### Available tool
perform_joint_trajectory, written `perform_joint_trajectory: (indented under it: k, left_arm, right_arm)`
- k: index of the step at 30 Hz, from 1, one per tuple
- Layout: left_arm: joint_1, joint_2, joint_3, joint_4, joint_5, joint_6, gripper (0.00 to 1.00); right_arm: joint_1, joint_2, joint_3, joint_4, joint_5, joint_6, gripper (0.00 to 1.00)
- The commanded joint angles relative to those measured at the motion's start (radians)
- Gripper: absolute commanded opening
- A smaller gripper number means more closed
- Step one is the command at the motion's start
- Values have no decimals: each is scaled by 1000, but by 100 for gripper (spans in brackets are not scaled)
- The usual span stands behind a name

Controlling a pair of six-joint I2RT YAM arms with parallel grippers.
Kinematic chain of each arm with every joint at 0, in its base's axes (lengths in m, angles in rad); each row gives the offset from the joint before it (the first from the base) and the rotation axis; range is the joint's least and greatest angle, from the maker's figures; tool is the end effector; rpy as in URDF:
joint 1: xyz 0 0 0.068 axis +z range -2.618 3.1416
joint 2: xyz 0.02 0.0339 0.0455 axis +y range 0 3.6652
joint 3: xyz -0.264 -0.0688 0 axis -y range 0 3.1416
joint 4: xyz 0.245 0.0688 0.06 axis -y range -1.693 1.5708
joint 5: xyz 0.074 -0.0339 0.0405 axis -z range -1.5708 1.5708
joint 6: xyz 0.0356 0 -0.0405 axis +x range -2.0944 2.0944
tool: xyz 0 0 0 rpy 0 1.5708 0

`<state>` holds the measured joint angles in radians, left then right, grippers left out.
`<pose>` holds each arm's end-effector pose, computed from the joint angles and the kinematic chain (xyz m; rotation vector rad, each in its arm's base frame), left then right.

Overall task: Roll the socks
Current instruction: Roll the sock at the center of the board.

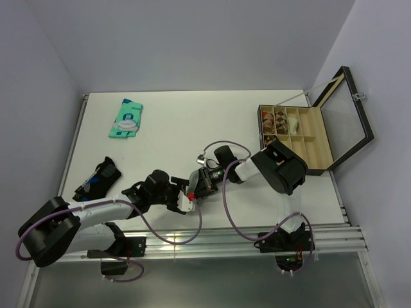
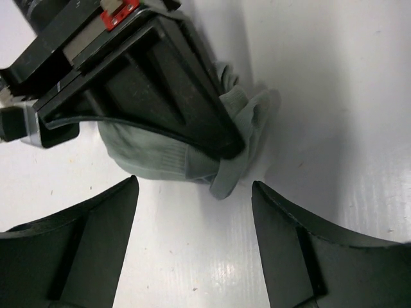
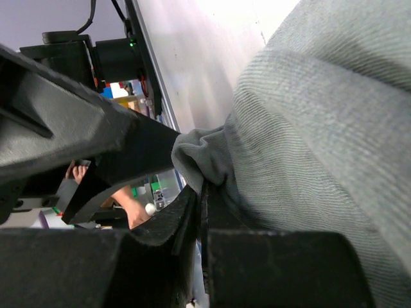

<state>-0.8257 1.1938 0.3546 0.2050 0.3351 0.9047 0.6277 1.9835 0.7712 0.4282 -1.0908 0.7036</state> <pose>0.1391 -0.1680 0.1530 1.7762 1.2688 -0.3241 0.2502 0.2206 0.0831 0.5176 -2.4435 -1.7767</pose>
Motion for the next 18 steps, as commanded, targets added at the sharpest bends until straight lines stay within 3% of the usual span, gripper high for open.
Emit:
perform_joint_trajectory:
  k: [1,18]
  left_arm:
    - [-27,1,29,-7,16,22,76]
    - [-108,67,95,-33,-16,-70,56]
  right_arm:
    - [3,-54,-12,17,-27,-13,7]
    - [15,-101,-69,-12,-32,-64,7]
